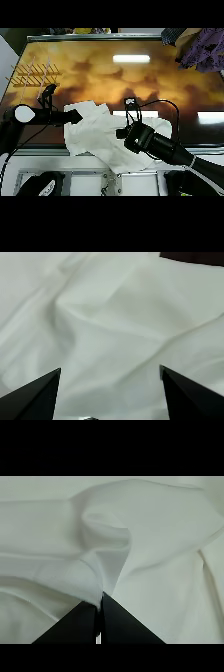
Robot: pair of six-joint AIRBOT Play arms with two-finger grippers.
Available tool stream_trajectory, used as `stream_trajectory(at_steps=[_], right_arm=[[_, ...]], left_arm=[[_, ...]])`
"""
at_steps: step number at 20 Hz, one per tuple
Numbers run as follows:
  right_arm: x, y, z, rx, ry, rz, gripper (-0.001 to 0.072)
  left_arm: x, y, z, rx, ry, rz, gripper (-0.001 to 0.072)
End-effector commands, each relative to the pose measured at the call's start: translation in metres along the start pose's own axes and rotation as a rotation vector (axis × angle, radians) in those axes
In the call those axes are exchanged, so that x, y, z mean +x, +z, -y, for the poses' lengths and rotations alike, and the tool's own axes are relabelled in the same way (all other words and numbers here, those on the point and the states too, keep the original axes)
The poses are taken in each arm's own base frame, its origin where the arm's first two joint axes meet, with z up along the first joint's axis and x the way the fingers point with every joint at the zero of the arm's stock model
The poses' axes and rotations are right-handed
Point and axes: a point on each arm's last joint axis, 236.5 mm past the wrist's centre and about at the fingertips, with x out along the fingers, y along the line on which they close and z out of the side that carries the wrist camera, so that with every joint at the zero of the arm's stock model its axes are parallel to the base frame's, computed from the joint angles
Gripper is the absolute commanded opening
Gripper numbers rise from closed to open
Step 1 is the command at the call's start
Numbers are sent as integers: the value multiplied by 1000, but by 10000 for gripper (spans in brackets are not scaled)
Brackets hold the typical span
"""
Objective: Fold the clothes and pants, and hang the long-sleeved shirts on hangers.
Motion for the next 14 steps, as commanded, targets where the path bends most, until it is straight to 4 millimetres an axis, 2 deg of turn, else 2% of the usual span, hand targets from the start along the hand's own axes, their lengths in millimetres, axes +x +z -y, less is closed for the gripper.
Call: stream_trajectory(at_steps=[1,4,9,11,14], right_arm=[[0,-1,-1,15,2,0,23],[0,0,-1,18,2,1,23],[0,0,-1,18,4,2,23],[0,0,-1,18,4,2,23],[0,0,-1,17,5,2,23]], left_arm=[[-14,-13,38,67,-40,45,674],[-10,-33,46,154,30,21,674],[13,-70,59,208,66,-116,674],[19,-77,63,202,82,-129,674],[25,-81,57,222,170,-114,674]])
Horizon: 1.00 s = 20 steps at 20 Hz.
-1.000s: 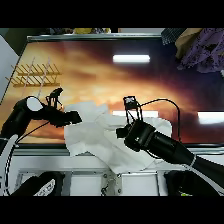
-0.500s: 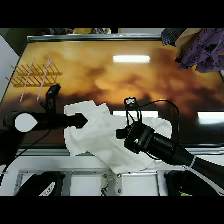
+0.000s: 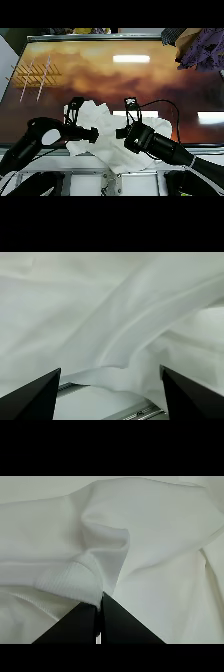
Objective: Fold the clothes and pants, and hang the long-sleeved shirts on hangers.
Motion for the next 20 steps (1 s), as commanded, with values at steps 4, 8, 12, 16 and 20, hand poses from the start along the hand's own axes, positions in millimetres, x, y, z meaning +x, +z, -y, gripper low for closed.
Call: stream_trajectory(at_steps=[4,8,12,16,20], right_arm=[[0,0,-1,0,2,1,23],[0,0,-1,0,2,0,23],[0,-2,-2,1,6,-6,23],[0,-2,-1,1,6,-6,23],[0,-2,-2,1,6,-6,23]], left_arm=[[24,-17,2,63,151,-29,674],[50,-24,-8,85,250,-78,674],[55,-12,-19,35,273,-52,674],[35,19,-17,-21,198,79,674],[29,25,-31,-68,213,91,674]])
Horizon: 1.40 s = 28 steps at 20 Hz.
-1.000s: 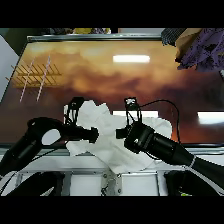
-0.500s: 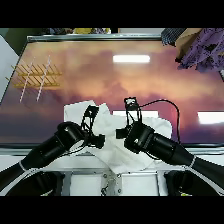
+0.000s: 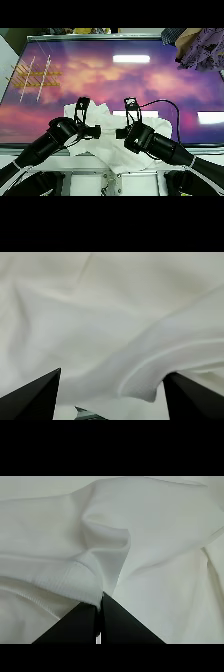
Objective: Fold the clothes and pants, and hang the long-sleeved shirts on hangers.
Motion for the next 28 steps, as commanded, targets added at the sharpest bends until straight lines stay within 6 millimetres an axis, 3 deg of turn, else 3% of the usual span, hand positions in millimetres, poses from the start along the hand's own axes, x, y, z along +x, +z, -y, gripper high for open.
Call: stream_trajectory(at_steps=[1,8,13,14,15,18,21,23,25,27,28], right_arm=[[0,0,0,0,1,0,23],[0,-2,-1,1,5,-6,23],[0,-2,-2,2,7,-9,23],[0,-2,-2,2,7,-9,23],[0,-2,-2,2,7,-9,23],[0,-2,-2,1,7,-9,23],[-1,-2,-2,-16,9,-6,23],[-11,9,-2,-60,31,13,22],[-37,41,1,-69,71,70,23],[-91,91,13,-54,130,181,22],[-124,116,20,-48,161,252,22]], left_arm=[[2,4,-11,-34,21,-3,674],[29,-26,1,34,60,-122,674],[36,-29,1,39,74,-142,671],[36,-29,1,39,75,-143,569],[36,-29,1,39,74,-141,339],[36,-28,1,40,72,-139,28],[31,-27,2,46,71,-138,27],[8,-6,9,83,35,-67,28],[-38,33,13,107,10,76,27],[-112,79,23,108,-74,264,27],[-159,103,27,100,-130,376,27]])
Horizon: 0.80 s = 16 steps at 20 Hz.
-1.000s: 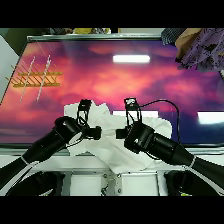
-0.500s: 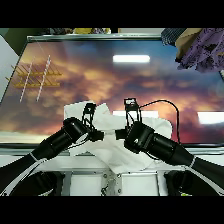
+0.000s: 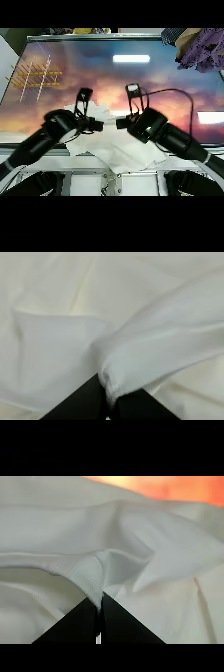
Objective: Fold the clothes and pants, and hang the long-sleeved shirts on hangers.
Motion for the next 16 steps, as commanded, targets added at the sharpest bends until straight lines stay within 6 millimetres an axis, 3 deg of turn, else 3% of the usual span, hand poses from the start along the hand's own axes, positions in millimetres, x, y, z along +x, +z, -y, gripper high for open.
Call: stream_trajectory(at_steps=[1,3,5,7,8,9,11,14,16], right_arm=[[-94,87,20,-20,81,227,22],[-173,135,39,28,111,443,22],[-244,161,55,79,164,622,21],[-285,168,63,115,225,716,21],[-290,166,66,120,232,725,22],[-288,161,69,128,225,707,22],[-270,147,69,134,209,641,22],[-226,118,49,99,172,498,21],[-192,93,29,50,125,407,21]], left_arm=[[-129,88,5,6,-119,343,27],[-228,134,7,9,-207,581,27],[-306,163,13,29,-276,758,26],[-359,180,28,86,-337,866,26],[-374,185,35,117,-352,889,26],[-379,188,41,133,-354,891,26],[-363,186,48,155,-342,838,27],[-291,159,48,175,-278,648,26],[-224,117,35,168,-205,451,27]])
